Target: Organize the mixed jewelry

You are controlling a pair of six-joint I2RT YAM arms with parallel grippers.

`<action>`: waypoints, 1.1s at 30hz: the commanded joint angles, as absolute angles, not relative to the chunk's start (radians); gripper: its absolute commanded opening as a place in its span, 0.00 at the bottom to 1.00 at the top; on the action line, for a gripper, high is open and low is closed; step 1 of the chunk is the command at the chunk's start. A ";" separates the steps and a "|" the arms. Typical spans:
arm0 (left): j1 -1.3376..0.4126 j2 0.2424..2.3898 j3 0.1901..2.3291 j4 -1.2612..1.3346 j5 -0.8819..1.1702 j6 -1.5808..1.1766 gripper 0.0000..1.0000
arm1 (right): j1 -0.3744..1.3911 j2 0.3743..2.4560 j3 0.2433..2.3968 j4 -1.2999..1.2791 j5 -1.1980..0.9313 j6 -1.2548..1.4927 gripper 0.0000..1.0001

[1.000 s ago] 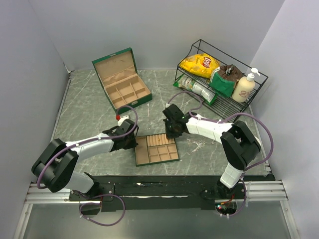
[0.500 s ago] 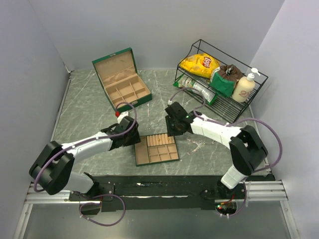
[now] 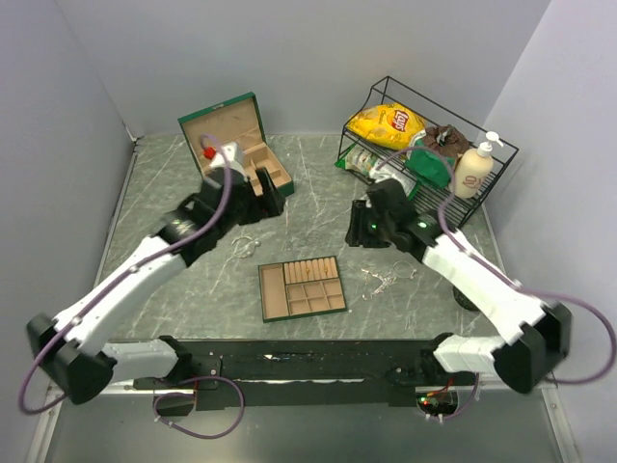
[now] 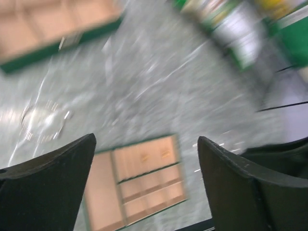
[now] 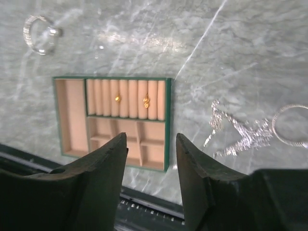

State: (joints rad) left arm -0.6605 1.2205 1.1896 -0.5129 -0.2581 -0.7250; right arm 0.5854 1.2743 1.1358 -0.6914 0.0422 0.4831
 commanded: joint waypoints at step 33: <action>-0.068 1.423 1.123 -0.278 -0.017 -0.471 0.97 | 0.034 1.262 0.722 -0.497 0.078 0.624 0.67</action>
State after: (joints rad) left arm -0.1078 1.3357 1.0580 -0.3214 -0.1143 -0.4278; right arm 0.0559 1.2495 0.7059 -0.5480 0.0898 0.6548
